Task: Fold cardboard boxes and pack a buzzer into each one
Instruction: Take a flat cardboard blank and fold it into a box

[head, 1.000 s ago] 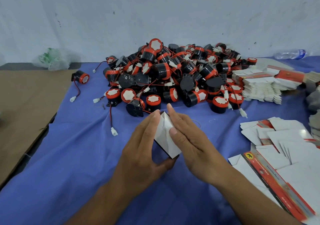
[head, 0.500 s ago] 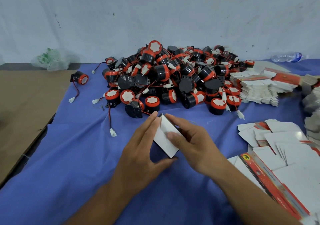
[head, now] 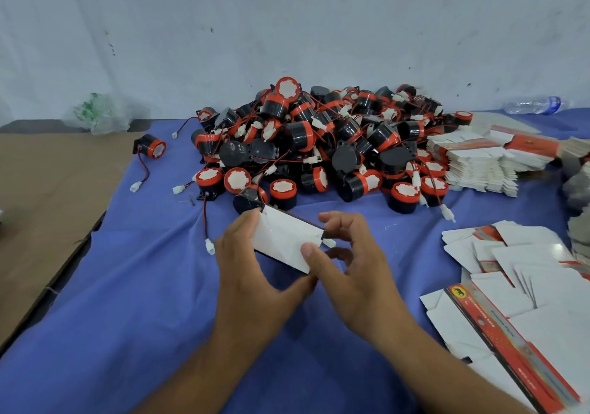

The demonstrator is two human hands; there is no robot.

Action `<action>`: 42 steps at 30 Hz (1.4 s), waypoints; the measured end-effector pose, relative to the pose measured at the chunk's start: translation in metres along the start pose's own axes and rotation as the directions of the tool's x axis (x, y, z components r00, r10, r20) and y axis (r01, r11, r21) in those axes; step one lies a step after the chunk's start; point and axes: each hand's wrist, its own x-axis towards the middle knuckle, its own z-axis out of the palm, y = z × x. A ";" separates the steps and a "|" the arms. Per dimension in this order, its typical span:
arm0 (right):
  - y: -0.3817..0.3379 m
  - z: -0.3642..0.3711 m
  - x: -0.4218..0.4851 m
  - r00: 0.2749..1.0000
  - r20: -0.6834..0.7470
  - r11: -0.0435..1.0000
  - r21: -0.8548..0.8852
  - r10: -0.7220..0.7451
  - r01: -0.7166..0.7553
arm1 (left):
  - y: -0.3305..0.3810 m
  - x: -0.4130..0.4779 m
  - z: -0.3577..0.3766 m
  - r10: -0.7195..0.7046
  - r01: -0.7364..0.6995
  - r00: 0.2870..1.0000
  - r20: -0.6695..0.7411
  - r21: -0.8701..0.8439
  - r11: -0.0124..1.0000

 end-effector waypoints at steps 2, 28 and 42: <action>0.002 -0.002 0.002 0.999 -0.001 0.995 0.096 0.042 -0.042 | 0.001 -0.002 0.002 0.037 -0.035 0.999 0.020 -0.055 0.998; 0.010 -0.012 0.012 0.988 -0.044 0.980 0.143 0.148 -0.141 | -0.016 0.000 -0.006 -0.107 0.167 0.952 0.288 -0.192 0.967; 0.012 -0.015 0.017 0.988 0.037 0.940 0.303 0.151 -0.155 | -0.023 0.004 -0.011 -0.063 0.171 0.935 0.349 -0.289 0.942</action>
